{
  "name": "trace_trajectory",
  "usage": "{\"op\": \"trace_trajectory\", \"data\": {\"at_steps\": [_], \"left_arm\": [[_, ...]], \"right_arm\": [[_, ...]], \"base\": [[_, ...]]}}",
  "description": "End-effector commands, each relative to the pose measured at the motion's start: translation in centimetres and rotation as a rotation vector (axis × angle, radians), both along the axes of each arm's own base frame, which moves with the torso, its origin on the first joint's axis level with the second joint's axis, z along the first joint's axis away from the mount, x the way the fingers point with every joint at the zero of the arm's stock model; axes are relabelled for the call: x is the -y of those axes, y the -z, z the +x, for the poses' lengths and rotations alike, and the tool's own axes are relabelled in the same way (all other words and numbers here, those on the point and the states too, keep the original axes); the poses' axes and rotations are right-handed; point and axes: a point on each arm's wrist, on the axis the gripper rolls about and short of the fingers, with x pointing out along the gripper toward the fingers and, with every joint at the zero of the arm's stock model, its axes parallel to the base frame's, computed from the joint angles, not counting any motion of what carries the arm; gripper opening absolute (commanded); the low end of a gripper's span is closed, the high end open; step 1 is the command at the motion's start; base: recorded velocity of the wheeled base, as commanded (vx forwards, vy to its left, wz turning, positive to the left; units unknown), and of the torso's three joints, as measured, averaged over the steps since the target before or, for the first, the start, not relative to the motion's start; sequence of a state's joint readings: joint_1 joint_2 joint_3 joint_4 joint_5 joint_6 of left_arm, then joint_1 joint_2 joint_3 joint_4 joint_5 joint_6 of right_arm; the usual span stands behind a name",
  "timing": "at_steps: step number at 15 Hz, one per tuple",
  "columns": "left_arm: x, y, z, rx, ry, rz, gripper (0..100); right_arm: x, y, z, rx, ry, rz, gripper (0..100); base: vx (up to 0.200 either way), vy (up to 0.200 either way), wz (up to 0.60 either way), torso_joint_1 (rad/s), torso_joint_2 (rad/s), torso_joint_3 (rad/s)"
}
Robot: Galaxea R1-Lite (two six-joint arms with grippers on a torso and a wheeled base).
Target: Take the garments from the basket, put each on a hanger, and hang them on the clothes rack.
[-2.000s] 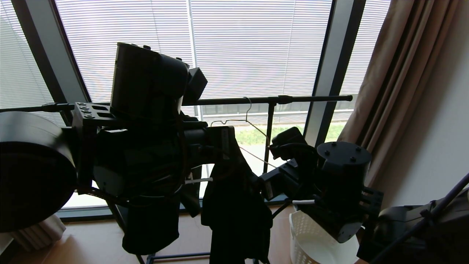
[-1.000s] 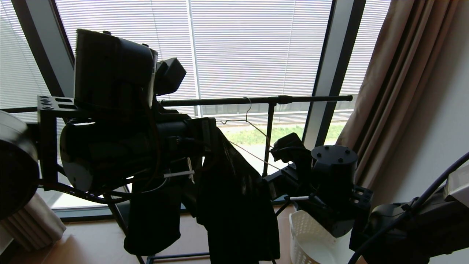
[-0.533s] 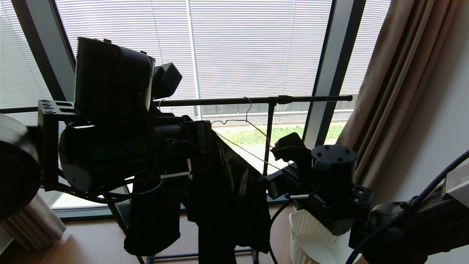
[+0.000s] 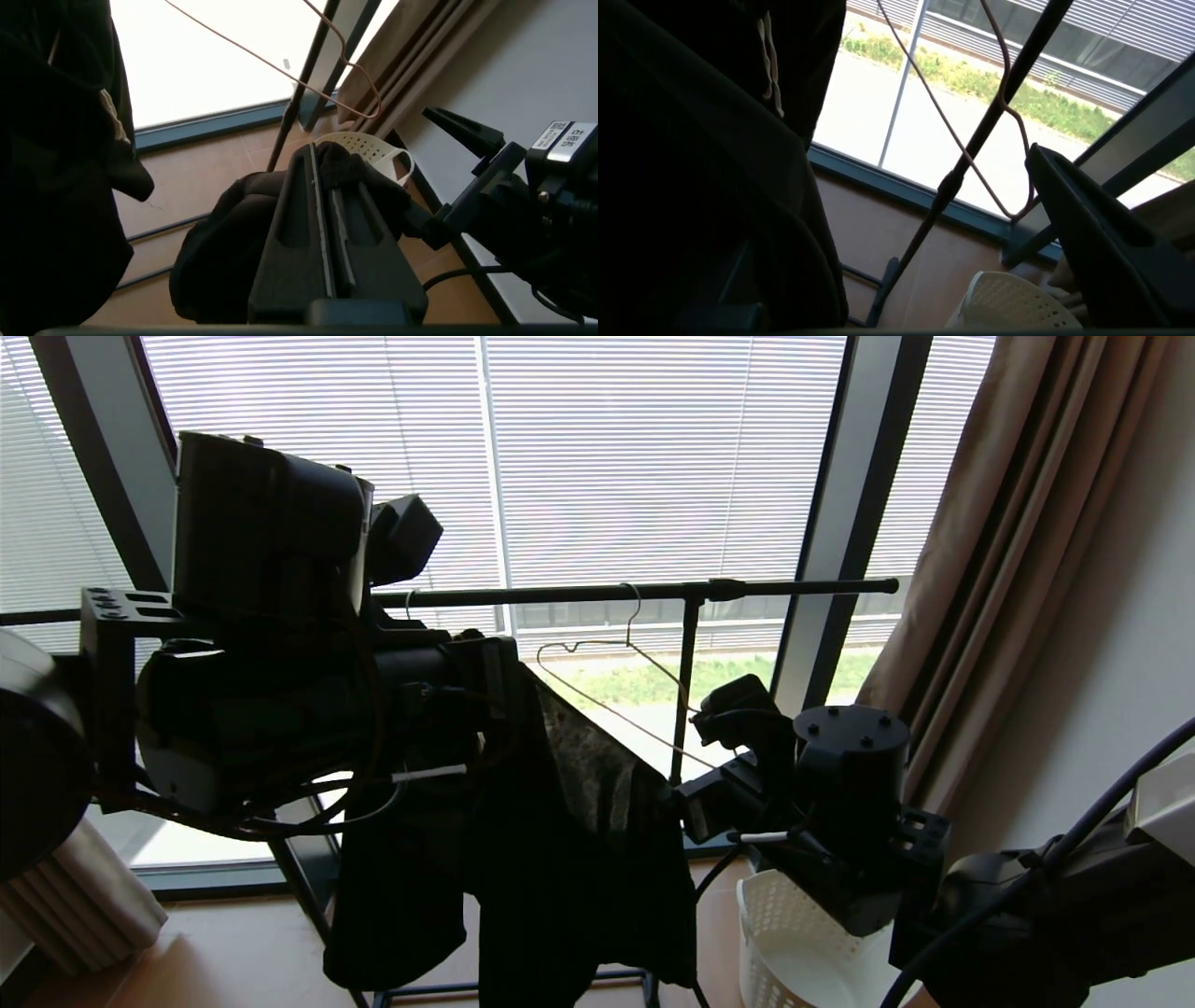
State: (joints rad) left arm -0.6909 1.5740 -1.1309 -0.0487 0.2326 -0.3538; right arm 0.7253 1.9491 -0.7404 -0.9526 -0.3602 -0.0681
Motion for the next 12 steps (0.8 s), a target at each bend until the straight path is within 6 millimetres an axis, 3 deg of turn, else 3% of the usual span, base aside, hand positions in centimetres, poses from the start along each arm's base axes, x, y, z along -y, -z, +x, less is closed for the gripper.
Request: {"op": "trace_trajectory", "data": {"at_steps": [1,4,10,11,12], "left_arm": [[0.0,0.0,0.0,0.000,-0.001,0.000,0],[0.0,0.0,0.0,-0.002,0.000,-0.001,0],[0.3,2.7,-0.7,-0.076,0.042,0.055,0],[0.5,2.8,-0.8,-0.078,0.049,0.058,100],[0.5,2.9,-0.9,-0.077,0.058,0.070,100]], "right_arm": [[0.0,0.0,0.0,-0.001,0.000,-0.002,0],[0.0,-0.1,0.1,0.005,0.001,0.003,0],[1.5,-1.7,1.0,0.043,0.053,0.033,0],[1.9,-2.0,1.1,0.048,0.062,0.037,0],[2.0,-2.2,1.1,0.054,0.065,0.040,0]], "base": [[0.000,0.000,0.00,0.000,0.00,0.000],[0.000,0.000,0.00,0.000,0.00,0.000],[0.000,0.000,0.00,0.000,0.00,0.000],[0.000,0.000,0.00,0.000,0.00,0.000],[0.000,0.000,0.00,0.000,0.00,0.000]]}}
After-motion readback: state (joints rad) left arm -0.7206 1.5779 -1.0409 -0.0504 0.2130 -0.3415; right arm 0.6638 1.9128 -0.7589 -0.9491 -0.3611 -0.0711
